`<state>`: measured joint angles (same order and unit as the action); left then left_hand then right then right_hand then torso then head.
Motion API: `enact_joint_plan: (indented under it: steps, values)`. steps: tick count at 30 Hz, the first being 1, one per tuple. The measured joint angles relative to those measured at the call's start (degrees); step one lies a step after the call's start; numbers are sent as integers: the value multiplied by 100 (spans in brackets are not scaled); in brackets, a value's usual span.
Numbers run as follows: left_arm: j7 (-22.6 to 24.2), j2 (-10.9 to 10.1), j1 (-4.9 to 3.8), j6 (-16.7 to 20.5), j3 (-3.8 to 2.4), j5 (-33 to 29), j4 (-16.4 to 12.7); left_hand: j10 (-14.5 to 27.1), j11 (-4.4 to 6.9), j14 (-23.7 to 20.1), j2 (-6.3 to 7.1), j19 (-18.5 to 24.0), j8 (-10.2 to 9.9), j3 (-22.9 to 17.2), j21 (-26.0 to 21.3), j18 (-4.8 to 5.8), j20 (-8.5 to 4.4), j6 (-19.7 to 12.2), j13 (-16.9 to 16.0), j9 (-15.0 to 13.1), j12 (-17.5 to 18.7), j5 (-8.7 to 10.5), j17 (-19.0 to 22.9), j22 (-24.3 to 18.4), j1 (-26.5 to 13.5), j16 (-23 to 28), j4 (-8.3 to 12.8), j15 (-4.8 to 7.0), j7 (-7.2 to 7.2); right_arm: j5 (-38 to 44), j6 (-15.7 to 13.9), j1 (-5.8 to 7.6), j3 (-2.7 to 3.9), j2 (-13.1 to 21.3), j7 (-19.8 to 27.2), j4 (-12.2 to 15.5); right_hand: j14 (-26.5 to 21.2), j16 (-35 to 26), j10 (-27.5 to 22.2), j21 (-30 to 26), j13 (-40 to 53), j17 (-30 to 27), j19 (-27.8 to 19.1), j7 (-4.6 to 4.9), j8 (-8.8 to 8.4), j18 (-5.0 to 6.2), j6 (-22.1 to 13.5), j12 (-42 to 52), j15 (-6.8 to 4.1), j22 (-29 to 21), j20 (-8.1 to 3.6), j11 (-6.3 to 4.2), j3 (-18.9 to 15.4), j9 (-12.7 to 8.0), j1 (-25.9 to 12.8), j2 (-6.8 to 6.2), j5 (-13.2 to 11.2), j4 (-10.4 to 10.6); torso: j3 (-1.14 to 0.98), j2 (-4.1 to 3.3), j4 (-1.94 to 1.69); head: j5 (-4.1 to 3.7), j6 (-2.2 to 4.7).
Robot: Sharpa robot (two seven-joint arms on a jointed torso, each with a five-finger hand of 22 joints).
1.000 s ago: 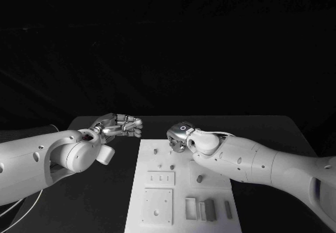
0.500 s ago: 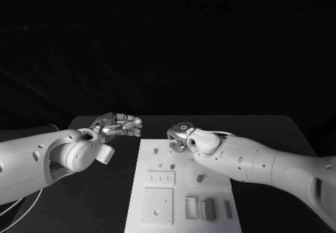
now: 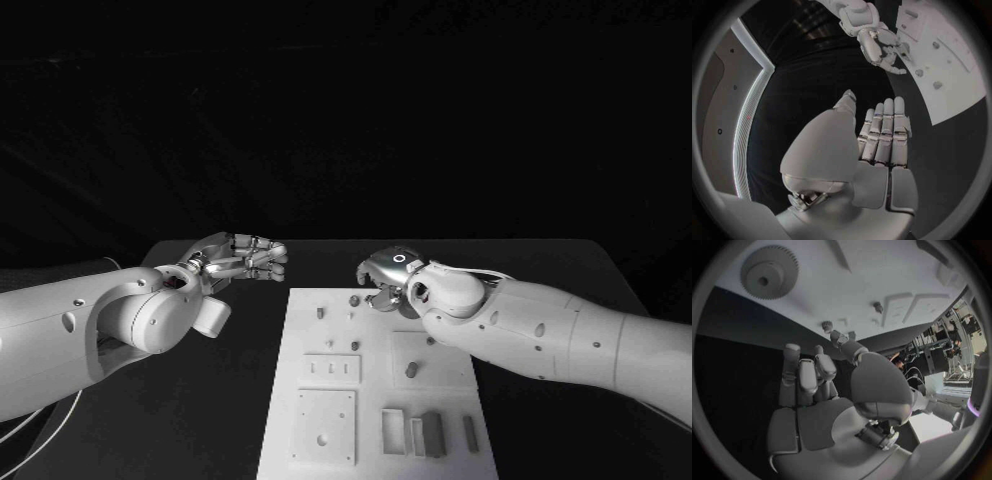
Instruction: Assemble the parts on the task board
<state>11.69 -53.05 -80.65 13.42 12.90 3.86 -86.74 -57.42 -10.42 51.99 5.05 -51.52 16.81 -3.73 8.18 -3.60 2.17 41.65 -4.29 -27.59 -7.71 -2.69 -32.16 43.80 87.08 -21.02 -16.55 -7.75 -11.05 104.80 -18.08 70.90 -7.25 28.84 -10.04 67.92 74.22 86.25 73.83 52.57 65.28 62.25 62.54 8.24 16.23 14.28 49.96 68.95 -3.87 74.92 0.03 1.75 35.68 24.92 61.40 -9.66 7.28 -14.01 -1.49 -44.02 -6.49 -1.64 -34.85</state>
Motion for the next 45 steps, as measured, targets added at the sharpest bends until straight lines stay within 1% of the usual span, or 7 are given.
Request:
enact_joint_plan:
  steps: [2,8,10,18,24,33,45]
  values:
    - [0,-17,-14,8,0,0,21,0,0,0,0,0,0,0,0,-3,0,0,0,0,0,0,0,0,0,0,0,0,0,-86,-25,91,65,253,-37,250,14,3,20,0,0,-4,2,50,-50,0,-54,0,14,3,-1,22,35,-28,-35,-112,0,130,-2,-1,4,1,12]
    - [10,-69,-37,19,0,0,59,0,0,0,0,0,0,14,0,-4,0,0,6,6,22,0,-1,-7,0,22,-14,0,0,-243,-36,209,84,792,-138,523,21,28,-1,0,-6,-56,32,100,-94,-4,-184,0,40,3,-12,61,103,-59,-48,-407,0,452,-5,-5,15,-62,56]
    - [12,-70,-41,21,0,0,58,0,0,0,0,0,0,14,0,-3,0,0,6,6,22,0,-1,-6,0,22,-14,0,0,-292,-26,209,81,949,-174,549,-1,28,-21,0,-23,-82,32,105,-94,-5,-191,0,61,2,-12,81,121,-65,-41,-443,0,496,-9,-5,21,-85,70]
    - [15,-70,-48,21,1,1,56,0,0,0,23,0,-22,14,0,2,0,0,11,12,22,0,-7,-6,22,22,-14,0,0,-479,90,161,77,1113,-217,581,-6,27,-33,0,-35,-114,33,113,-95,-10,-240,0,65,2,-12,92,98,-78,-31,-498,0,606,-37,-15,44,-108,81]
    - [15,-55,-48,21,1,1,69,0,0,0,22,0,-22,14,0,6,0,0,11,12,45,0,-6,-5,22,22,-14,0,0,-557,220,99,66,1079,-216,460,-31,27,-33,0,-51,-144,32,116,-115,-10,-286,0,85,2,-12,92,67,-85,-30,-543,0,669,-38,-15,45,-136,72]
    - [13,-32,-48,20,4,5,124,0,0,0,22,0,-22,13,1,16,0,0,10,17,45,0,-12,-11,22,22,-13,0,0,-573,445,15,48,982,-201,289,-94,27,-75,0,-75,-185,11,87,-115,-11,-336,0,70,1,10,91,22,-90,-60,-573,0,762,-20,-13,19,-153,40]
    - [12,97,-48,15,29,15,280,0,0,0,22,0,-22,13,-23,51,0,0,15,22,45,0,-12,-10,22,44,-13,0,0,-643,686,-47,35,982,-162,309,-103,27,-76,0,-70,-184,-33,87,-115,-11,-337,0,79,1,11,90,6,-90,-61,-573,0,777,-3,-19,28,-165,-3]
